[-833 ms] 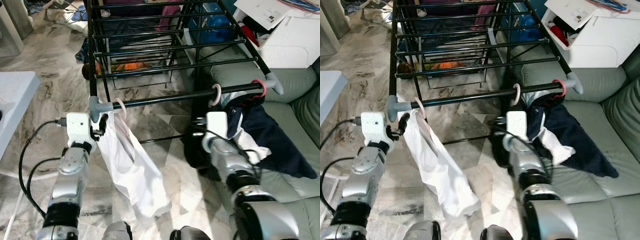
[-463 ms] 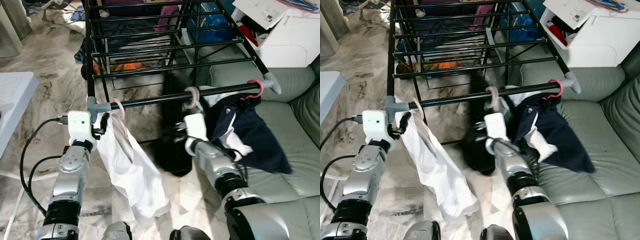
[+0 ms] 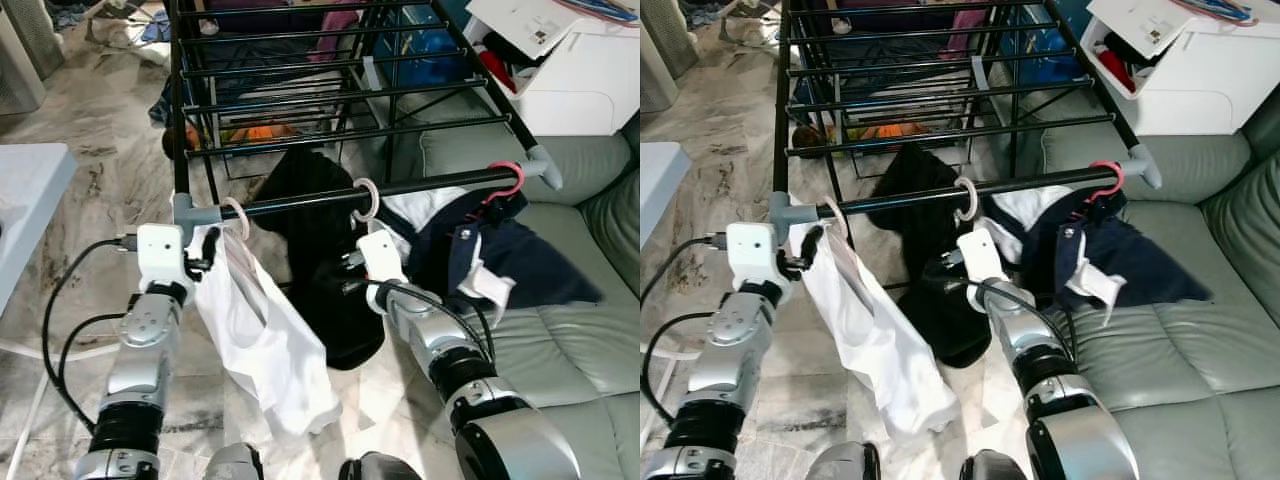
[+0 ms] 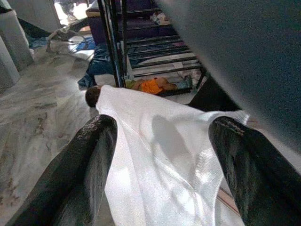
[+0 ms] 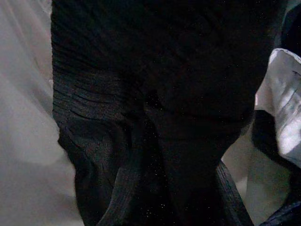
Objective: Hang hanger
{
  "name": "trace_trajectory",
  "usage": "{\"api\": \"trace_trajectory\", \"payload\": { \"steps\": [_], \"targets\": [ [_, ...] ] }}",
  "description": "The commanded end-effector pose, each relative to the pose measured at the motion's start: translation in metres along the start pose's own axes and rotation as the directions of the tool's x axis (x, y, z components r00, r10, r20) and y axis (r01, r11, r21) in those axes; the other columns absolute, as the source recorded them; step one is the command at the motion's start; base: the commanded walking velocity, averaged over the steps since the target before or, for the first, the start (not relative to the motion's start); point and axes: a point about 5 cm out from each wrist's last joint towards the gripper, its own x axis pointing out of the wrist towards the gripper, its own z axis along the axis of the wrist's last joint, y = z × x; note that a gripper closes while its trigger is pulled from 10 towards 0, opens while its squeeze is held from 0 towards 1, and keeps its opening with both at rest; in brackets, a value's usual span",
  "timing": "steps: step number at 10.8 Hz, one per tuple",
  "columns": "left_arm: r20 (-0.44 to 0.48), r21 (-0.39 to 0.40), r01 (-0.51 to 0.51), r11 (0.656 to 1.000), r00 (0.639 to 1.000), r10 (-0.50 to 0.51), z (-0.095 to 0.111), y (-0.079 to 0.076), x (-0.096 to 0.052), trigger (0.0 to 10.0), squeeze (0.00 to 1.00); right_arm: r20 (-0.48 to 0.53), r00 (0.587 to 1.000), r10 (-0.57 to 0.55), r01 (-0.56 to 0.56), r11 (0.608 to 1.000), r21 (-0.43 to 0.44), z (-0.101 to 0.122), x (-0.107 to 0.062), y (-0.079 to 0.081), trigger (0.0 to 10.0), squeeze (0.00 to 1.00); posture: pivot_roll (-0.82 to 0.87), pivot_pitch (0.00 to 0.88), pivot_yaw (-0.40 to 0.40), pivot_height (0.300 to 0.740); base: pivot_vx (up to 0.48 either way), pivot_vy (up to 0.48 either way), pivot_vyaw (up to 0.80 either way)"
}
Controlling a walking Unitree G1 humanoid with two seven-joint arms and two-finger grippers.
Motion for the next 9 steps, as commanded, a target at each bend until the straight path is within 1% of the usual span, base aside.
{"api": "trace_trajectory", "payload": {
  "steps": [1,2,3,4,5,6,8,9],
  "targets": [
    [-0.006,0.009,0.003,1.0,1.0,-0.003,-0.002,-0.002,-0.001,10.0,0.0,-0.12,0.993,-0.003,0.008,0.999,0.041,-0.027,-0.003,0.003,10.0,0.6,-0.01,0.055,-0.014,0.74,0.0,0.0,0.0],
    [-0.008,0.007,0.004,1.0,1.0,-0.004,-0.003,-0.003,-0.001,10.0,0.0,-0.125,0.992,-0.013,0.023,0.996,0.082,-0.027,-0.003,-0.001,10.0,1.0,-0.01,0.056,-0.018,0.74,0.0,0.0,0.0],
    [-0.01,0.004,0.003,1.0,1.0,-0.003,-0.003,-0.003,-0.001,10.0,0.0,-0.111,0.993,-0.043,0.052,0.995,0.084,-0.025,-0.004,-0.006,10.0,1.0,-0.01,0.058,-0.022,0.74,0.0,0.0,0.0],
    [-0.019,0.008,-0.002,1.0,1.0,0.003,-0.004,-0.003,-0.002,10.0,0.0,-0.065,0.996,-0.063,0.069,0.993,0.094,-0.019,-0.006,-0.01,10.0,1.0,-0.01,0.058,-0.022,0.74,0.0,0.0,0.0],
    [-0.036,0.028,-0.009,1.0,0.999,0.01,-0.007,-0.003,-0.002,10.0,0.0,0.002,0.997,-0.071,0.071,0.997,0.034,-0.011,-0.008,-0.011,10.0,1.0,-0.02,0.059,-0.02,0.74,0.0,0.0,0.0],
    [-0.045,0.027,-0.009,1.0,0.999,0.01,-0.009,-0.003,-0.003,10.0,0.0,0.068,0.991,-0.112,0.111,0.994,0.02,-0.005,-0.014,-0.016,10.0,1.0,-0.02,0.059,-0.018,0.74,0.0,0.0,0.0],
    [-0.053,0.028,0.0,1.0,0.999,0.002,-0.01,-0.006,-0.001,10.0,0.0,0.184,0.967,-0.175,0.176,0.984,0.012,0.002,-0.029,-0.024,10.0,1.0,-0.03,0.054,-0.012,0.74,0.0,0.0,0.0],
    [-0.064,0.03,0.006,1.0,0.998,-0.004,-0.012,-0.008,-0.002,10.0,0.0,0.243,0.948,-0.207,0.208,0.978,0.02,0.004,-0.043,-0.027,10.0,1.0,-0.03,0.057,-0.008,0.74,0.0,0.0,0.0]
  ]
}}
